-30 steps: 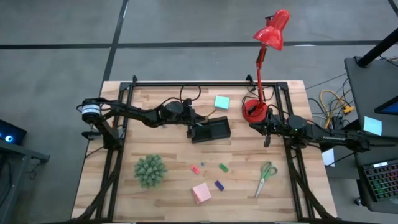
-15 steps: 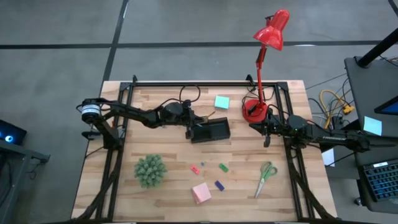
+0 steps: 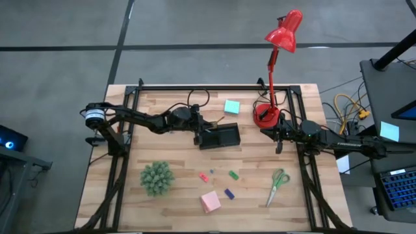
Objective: Pick and place office supplies into organizer
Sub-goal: Put the yellow pencil into the black desk organizer, then put the green scissors into the black desk organizer
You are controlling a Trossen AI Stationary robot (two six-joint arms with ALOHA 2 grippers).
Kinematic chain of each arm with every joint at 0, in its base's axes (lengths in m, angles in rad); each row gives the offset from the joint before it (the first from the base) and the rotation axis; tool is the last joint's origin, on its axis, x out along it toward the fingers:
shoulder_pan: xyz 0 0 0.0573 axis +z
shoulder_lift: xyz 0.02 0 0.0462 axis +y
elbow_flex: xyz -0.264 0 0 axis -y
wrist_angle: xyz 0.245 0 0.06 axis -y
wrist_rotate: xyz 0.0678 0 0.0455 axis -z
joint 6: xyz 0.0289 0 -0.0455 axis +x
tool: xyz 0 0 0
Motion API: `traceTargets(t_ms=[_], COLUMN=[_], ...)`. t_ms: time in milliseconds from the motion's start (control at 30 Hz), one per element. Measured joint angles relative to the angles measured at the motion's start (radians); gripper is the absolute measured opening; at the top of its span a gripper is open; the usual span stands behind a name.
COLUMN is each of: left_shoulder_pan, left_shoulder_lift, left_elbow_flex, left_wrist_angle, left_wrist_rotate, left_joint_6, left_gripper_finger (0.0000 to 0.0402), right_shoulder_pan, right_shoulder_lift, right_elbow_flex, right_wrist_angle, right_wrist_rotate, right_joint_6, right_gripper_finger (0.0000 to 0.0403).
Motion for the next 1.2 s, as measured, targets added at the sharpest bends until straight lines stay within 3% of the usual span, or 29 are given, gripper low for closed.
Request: traceTargets(t_ms=[433,767,967,1200], left_shoulder_pan=[-0.001,-0.001,-0.001,-0.002], left_shoulder_lift=[0.000,0.001,-0.005,-0.005], left_elbow_flex=[0.000,0.001,0.013,0.028], left_wrist_angle=[0.001,0.002,0.061,0.064], left_wrist_rotate=[0.000,0.001,0.081,0.089], left_joint_6=[-0.003,-0.009,-0.079,-0.079], left_gripper_finger=[0.0057,0.0058,0.0058,0.0059], right_shoulder_pan=[0.000,0.000,0.000,0.000], right_shoulder_lift=[0.000,0.000,0.000,0.000], right_elbow_flex=[0.000,0.000,0.000,0.000], right_wrist_angle=[0.000,0.000,0.000,0.000], right_wrist_rotate=[0.000,0.000,0.000,0.000], right_joint_6=[0.000,0.000,0.000,0.000], right_gripper_finger=[0.0009,0.0009,0.0009,0.0009])
